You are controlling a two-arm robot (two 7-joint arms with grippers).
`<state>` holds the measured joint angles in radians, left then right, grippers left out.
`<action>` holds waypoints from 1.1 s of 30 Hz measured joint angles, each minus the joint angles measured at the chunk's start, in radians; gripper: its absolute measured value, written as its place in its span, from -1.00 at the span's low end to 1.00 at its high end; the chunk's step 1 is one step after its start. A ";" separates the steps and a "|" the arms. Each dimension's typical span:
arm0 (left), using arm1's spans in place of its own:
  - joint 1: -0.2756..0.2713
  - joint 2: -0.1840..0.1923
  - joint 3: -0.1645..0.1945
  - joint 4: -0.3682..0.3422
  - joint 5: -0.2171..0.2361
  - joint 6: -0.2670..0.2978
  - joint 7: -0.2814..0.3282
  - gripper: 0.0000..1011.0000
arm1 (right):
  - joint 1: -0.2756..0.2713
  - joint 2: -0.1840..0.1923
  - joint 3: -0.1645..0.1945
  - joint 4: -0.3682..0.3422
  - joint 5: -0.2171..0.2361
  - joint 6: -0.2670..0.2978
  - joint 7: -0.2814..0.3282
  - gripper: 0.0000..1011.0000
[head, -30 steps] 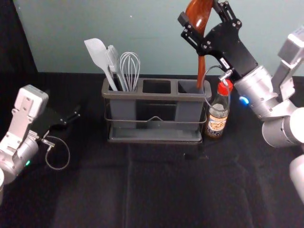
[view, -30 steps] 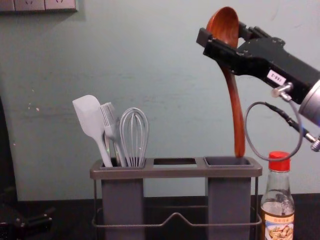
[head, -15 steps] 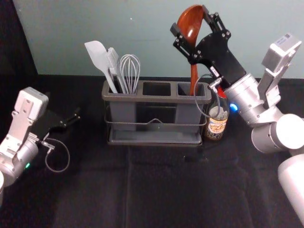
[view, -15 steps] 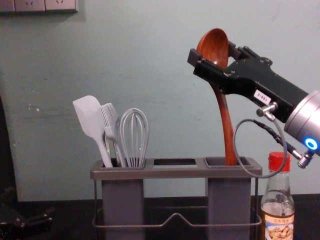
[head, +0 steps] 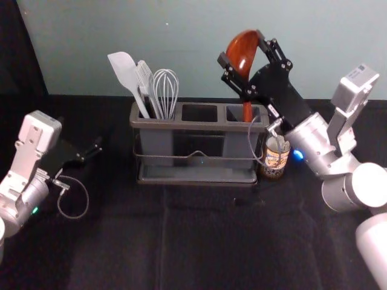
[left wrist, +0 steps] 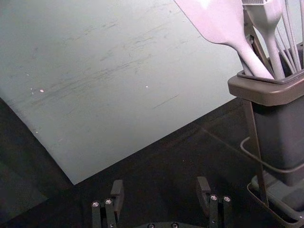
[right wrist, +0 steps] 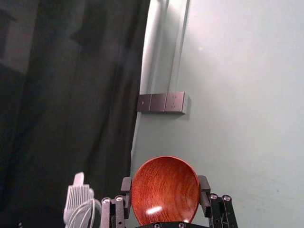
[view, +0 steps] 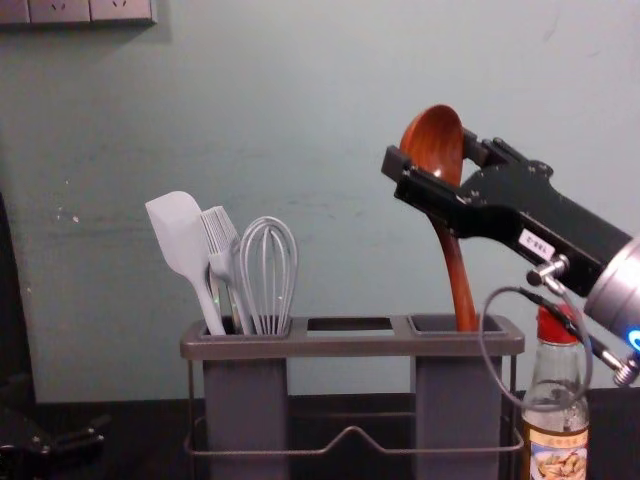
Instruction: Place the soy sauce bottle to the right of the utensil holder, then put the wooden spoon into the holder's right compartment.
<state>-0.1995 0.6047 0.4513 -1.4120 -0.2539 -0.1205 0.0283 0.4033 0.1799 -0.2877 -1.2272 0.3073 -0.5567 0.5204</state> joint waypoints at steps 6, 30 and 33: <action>0.000 0.000 0.000 0.000 0.000 0.000 0.000 0.99 | -0.025 0.011 0.000 -0.011 -0.004 0.002 0.001 0.66; 0.000 0.000 0.000 0.000 0.000 0.000 0.000 0.99 | -0.063 0.037 -0.010 -0.012 -0.035 0.011 0.003 0.66; 0.000 0.000 0.000 0.000 0.000 0.000 0.000 0.99 | -0.068 0.038 -0.009 -0.012 -0.037 0.011 0.001 0.66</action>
<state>-0.1995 0.6047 0.4514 -1.4120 -0.2539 -0.1205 0.0283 0.3358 0.2177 -0.2965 -1.2390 0.2707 -0.5456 0.5214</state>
